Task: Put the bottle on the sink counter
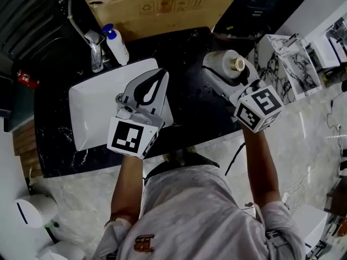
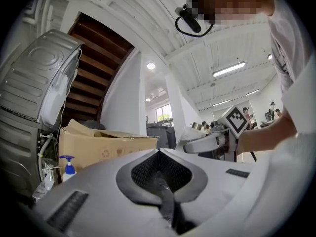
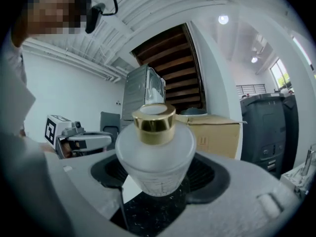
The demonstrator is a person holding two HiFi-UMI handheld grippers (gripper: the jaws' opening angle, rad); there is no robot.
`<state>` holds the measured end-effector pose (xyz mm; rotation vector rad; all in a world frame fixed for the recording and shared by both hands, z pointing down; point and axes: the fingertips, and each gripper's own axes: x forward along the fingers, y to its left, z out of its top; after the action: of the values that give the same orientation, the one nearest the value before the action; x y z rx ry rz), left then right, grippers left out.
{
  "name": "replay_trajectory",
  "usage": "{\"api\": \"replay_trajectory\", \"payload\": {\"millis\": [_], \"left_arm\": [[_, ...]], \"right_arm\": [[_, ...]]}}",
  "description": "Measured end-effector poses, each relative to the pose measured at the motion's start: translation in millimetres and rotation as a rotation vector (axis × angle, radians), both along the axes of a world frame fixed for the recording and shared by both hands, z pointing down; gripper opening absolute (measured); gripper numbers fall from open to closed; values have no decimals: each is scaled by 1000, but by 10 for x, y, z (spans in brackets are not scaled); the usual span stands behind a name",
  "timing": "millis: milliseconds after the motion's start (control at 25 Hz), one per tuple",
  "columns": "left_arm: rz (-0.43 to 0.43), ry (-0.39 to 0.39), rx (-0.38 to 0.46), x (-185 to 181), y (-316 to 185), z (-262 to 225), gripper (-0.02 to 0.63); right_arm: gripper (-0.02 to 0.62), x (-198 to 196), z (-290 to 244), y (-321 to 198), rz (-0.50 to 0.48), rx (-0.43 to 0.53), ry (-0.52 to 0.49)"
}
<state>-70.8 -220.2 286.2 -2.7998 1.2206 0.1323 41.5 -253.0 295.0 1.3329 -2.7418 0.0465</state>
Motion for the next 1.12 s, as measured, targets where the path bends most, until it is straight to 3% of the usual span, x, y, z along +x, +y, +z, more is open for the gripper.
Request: {"api": "replay_trajectory", "payload": {"millis": [560, 1120], "left_arm": [[-72, -27, -68, 47, -603, 389, 2], [-97, -40, -124, 38, -840, 681, 2]], "right_arm": [[331, 147, 1068, -1051, 4, -240, 167], [331, 214, 1976, -1523, 8, -436, 303]]}}
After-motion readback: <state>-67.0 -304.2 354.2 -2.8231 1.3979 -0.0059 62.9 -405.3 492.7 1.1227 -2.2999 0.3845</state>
